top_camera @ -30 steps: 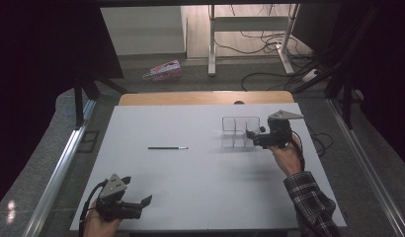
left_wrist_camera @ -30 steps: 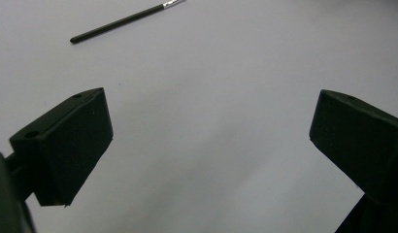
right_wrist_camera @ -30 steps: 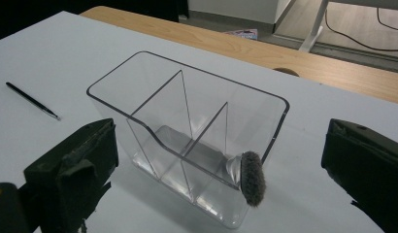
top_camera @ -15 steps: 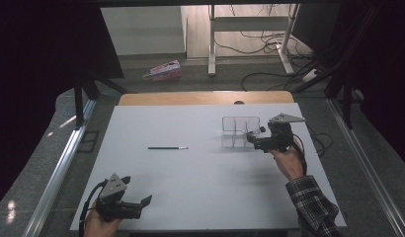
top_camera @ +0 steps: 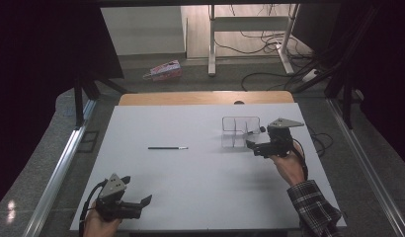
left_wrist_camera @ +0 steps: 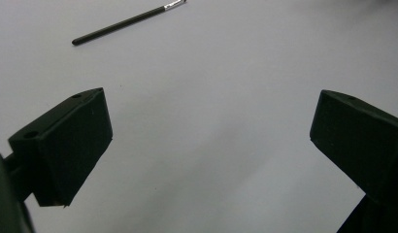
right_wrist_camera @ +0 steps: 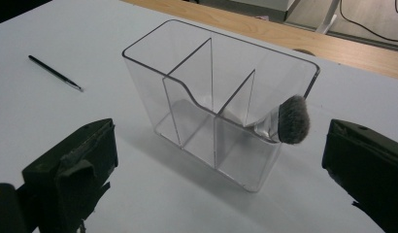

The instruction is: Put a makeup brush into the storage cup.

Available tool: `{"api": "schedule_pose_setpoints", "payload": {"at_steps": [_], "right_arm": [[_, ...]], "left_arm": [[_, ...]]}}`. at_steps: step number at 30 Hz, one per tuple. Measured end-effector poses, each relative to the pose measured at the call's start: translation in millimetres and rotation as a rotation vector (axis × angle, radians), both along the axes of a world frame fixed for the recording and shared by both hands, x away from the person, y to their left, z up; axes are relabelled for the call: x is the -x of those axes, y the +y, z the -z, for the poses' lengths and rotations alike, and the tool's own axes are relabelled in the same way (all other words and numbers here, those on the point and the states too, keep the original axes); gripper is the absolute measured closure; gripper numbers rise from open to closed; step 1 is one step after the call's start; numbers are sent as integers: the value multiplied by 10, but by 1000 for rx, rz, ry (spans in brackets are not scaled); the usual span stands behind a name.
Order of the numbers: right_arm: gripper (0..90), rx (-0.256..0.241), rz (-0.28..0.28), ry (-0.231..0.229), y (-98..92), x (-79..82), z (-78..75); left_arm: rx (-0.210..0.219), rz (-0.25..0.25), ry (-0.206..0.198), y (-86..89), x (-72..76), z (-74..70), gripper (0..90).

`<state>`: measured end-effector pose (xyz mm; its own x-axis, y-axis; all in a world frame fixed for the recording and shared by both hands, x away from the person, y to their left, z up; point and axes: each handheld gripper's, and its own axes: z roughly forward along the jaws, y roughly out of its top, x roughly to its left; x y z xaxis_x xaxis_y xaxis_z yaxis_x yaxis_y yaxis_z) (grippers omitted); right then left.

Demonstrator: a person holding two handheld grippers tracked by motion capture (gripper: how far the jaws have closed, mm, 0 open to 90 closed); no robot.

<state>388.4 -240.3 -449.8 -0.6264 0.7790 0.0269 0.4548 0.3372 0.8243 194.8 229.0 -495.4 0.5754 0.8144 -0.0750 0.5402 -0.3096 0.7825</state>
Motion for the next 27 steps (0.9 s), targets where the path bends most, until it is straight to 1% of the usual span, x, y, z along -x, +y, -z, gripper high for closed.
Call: {"api": "schedule_pose_setpoints", "payload": {"at_steps": [3,6,10,13,15,21,27], "right_arm": [[0,2,2,5,-11,26,7],[0,5,2,7,-25,53,14],[0,10,-1,15,-39,89,29],[0,12,-7,23,-50,122,42],[0,12,-12,33,-54,150,50],[0,14,-21,44,-67,214,52],[0,25,-35,57,-75,269,57]], "left_arm": [[8,1,-10,3,6,-12,17],[25,-2,-11,7,7,-19,17],[27,-7,-10,9,7,-25,17],[23,-15,-8,12,5,-25,12],[13,-21,-9,13,4,-21,6],[-1,-32,-4,15,4,-24,5],[8,-39,-4,23,8,-37,6]]}}
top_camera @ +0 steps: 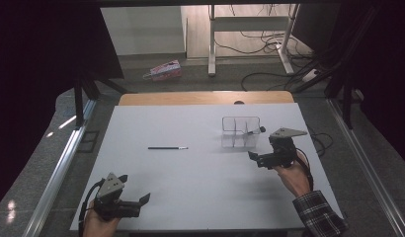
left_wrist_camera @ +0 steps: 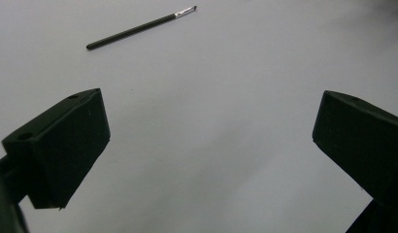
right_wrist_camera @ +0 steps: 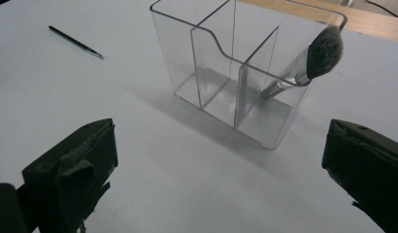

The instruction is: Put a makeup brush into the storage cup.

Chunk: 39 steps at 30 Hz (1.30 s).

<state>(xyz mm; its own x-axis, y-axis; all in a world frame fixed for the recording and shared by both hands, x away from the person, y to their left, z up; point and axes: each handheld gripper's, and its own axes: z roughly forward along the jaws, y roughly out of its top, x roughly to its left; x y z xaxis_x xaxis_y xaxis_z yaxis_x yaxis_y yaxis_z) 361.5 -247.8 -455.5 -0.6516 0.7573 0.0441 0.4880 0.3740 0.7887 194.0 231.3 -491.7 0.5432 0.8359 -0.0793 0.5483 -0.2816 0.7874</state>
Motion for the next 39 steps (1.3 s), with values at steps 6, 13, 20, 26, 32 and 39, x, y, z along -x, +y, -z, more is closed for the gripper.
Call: {"api": "schedule_pose_setpoints", "payload": {"at_steps": [6,13,20,26,32,39], "right_arm": [[0,4,-7,3,-13,59,4],[0,10,-20,9,-26,138,7],[0,24,-37,12,-44,229,7],[0,27,-49,12,-67,304,4],[0,30,-45,11,-92,377,5],[0,28,-51,18,-120,468,2]], "left_arm": [[2,-6,11,1,0,-4,5],[4,-4,25,-3,-4,-1,7],[-1,-2,24,-7,-4,-2,8],[-3,2,21,-9,-5,2,7],[-10,5,16,-15,-4,7,6],[0,12,8,-15,-3,9,1]]}}
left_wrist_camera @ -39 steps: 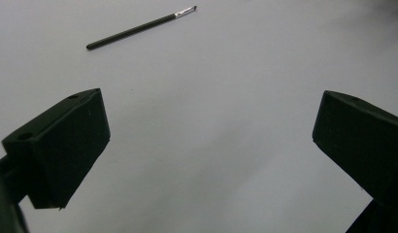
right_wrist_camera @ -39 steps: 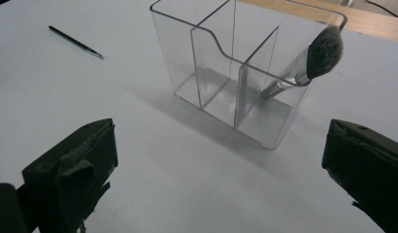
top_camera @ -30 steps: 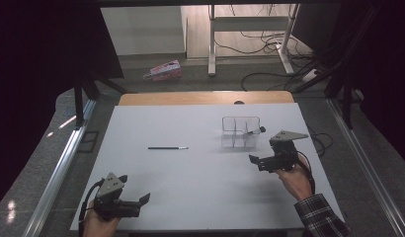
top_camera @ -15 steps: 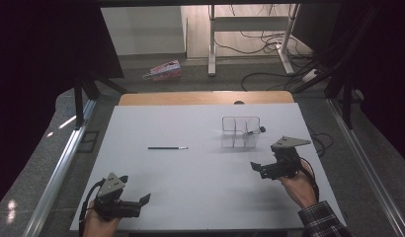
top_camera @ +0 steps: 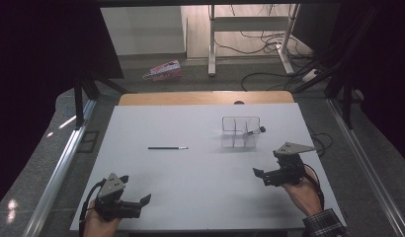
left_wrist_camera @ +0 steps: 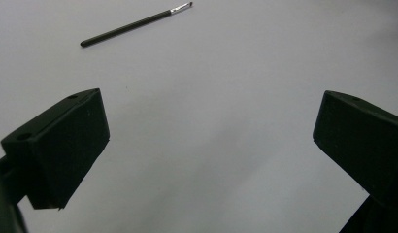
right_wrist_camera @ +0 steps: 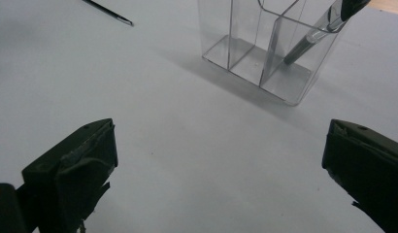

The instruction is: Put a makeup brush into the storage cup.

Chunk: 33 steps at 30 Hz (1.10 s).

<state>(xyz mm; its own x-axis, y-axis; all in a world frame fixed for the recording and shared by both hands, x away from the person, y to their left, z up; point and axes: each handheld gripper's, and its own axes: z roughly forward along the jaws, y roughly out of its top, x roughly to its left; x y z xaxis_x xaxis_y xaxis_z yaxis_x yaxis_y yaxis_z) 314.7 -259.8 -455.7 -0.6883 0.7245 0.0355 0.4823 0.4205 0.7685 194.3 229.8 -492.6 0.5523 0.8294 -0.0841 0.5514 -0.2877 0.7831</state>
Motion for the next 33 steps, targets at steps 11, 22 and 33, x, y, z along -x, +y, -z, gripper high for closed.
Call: {"api": "schedule_pose_setpoints", "payload": {"at_steps": [11,22,33], "right_arm": [[0,4,-6,5,-33,168,-1],[0,29,-7,4,-70,315,26],[0,37,12,14,-136,440,67]], "left_arm": [[7,-6,-11,13,0,1,7],[26,-5,-8,8,2,-4,8],[-4,-21,3,8,-1,-7,8]]}}
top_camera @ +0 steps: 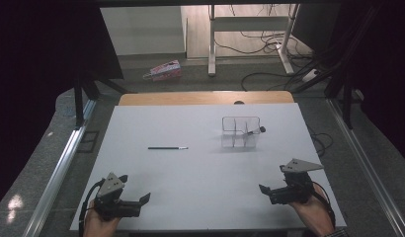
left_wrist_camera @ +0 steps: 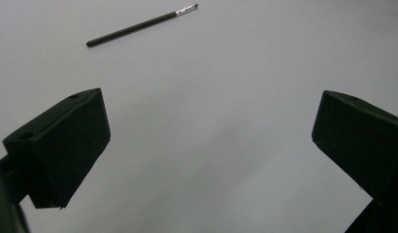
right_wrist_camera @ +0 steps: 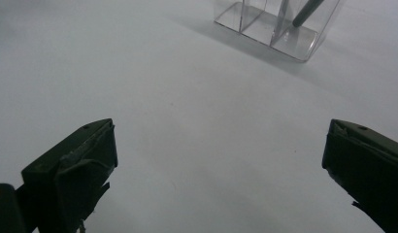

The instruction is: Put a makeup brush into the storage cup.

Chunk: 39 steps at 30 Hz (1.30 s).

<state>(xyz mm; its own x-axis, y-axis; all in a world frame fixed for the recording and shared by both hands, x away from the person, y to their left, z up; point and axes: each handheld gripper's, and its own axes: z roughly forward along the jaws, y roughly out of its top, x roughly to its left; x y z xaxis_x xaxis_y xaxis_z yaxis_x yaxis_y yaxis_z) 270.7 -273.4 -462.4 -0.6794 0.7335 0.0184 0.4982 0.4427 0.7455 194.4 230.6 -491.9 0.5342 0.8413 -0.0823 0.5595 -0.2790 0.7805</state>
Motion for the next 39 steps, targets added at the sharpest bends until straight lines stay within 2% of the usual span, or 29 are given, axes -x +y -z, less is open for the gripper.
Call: {"api": "schedule_pose_setpoints", "payload": {"at_steps": [17,20,29,33,39], "right_arm": [[0,46,26,55,-100,116,109],[0,60,25,69,-108,118,130],[0,53,23,63,-110,120,125],[0,57,17,58,-102,126,121],[0,69,6,53,-86,124,132]], "left_arm": [[-43,4,-2,-28,-5,14,6],[-41,0,9,-28,-9,15,6],[-9,-24,56,-25,-46,18,8],[-10,-25,59,-29,-57,14,8],[-31,-21,93,-73,-157,25,7]]}}
